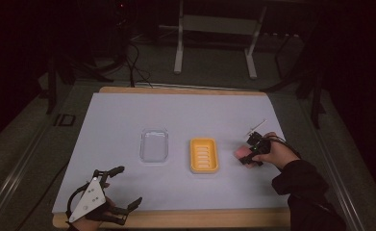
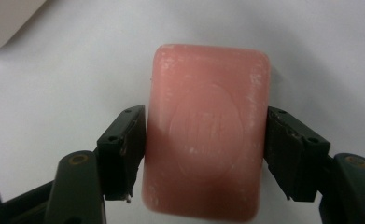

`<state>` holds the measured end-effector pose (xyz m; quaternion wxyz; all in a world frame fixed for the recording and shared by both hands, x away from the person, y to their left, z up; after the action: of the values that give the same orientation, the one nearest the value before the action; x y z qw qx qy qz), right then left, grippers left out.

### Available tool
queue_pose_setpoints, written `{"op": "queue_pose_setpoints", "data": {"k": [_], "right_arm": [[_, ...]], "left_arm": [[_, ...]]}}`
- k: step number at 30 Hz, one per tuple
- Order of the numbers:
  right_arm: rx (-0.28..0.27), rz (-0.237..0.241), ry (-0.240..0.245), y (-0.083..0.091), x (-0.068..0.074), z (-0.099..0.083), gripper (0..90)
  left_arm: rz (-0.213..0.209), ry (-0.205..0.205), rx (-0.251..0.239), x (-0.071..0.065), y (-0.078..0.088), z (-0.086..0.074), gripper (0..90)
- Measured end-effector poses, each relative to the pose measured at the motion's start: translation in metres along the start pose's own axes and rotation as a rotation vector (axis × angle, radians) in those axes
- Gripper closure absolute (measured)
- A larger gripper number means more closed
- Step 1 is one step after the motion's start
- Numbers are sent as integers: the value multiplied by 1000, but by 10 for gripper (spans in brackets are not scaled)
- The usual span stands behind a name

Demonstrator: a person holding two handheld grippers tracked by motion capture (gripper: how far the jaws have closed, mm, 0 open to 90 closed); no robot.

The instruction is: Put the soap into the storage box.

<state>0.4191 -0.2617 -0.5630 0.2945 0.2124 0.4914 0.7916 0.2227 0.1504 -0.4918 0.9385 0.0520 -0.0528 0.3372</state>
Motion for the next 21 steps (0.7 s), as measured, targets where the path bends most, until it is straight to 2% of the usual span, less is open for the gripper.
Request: {"op": "queue_pose_setpoints", "data": {"k": [11, 15, 18, 21], "right_arm": [[57, -9, 27, -6, 0, 0, 352], [82, -46, 57, -8, 3, 1, 366], [102, -70, 19, -7, 4, 1, 377], [108, -97, -39, -7, 5, 1, 379]], "left_arm": [[3, -7, -1, -1, 0, 0, 6], [1, -7, 1, -1, 0, 0, 6], [1, -10, 3, -1, 0, 0, 6], [3, -9, 3, -1, 0, 0, 6]]}}
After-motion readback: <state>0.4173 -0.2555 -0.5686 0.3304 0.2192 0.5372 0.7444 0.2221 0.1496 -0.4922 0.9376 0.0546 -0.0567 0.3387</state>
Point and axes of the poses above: each handheld gripper's, and its own axes: y roughly backward along the jaws, z roughly out of its top, x roughly to its left, the point moved 7 cm from there along -y, roughly forward along the jaws, and after that the axes turned 7 degrees about -x, right-handed, at the moved point
